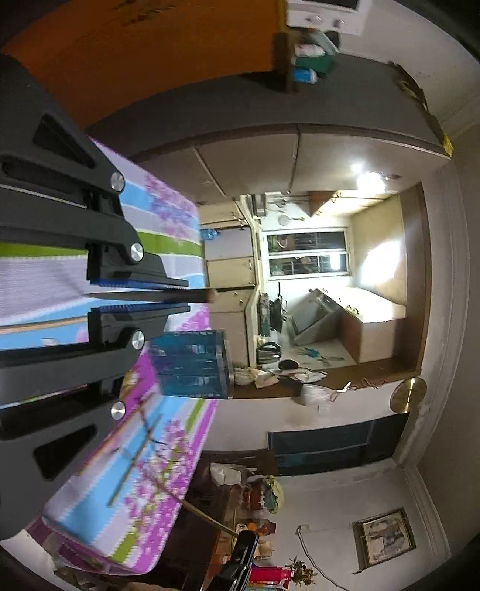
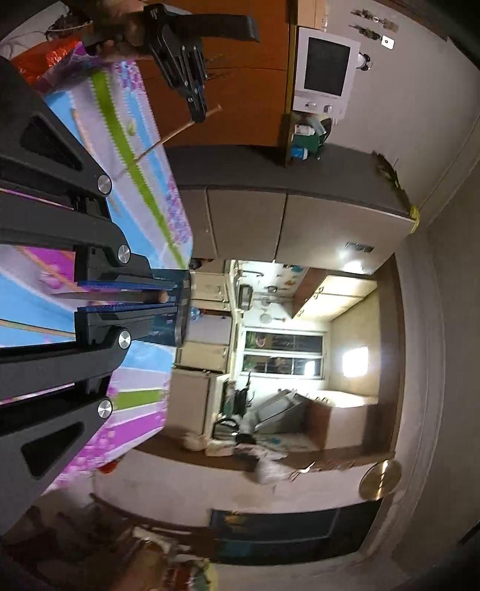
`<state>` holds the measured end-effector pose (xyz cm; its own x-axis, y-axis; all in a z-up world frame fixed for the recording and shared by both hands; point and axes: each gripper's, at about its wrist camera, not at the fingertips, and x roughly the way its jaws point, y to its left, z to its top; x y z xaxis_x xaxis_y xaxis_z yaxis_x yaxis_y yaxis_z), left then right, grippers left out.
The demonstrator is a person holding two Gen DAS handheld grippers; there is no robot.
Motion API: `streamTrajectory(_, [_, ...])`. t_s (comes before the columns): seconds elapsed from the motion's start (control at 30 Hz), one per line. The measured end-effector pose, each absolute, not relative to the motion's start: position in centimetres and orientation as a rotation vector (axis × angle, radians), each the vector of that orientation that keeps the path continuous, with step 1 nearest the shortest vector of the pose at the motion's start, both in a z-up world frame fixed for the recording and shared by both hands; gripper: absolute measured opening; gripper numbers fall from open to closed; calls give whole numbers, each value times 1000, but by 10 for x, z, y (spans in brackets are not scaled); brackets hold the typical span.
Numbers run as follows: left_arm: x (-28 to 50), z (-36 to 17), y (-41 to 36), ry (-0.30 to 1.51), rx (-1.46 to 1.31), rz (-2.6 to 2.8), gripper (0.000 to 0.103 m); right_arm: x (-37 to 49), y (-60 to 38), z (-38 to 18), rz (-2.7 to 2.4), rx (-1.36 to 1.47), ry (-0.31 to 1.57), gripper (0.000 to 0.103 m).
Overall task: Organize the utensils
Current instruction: 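Lift the left gripper's chopstick over the blue holder while the right gripper carries its chopstick there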
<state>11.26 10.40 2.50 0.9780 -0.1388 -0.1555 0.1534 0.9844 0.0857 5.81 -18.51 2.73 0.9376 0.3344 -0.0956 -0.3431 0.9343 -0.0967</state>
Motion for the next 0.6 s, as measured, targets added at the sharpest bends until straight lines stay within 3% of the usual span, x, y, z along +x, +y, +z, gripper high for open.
streamTrajectory(0.4, [184,120,71,152,114,-242,5,156,-196,112,393,-69,115,8])
streamTrajectory(0.6, [225,172,49,155,91,-274,5,213,-200,181,365,-77,101,8])
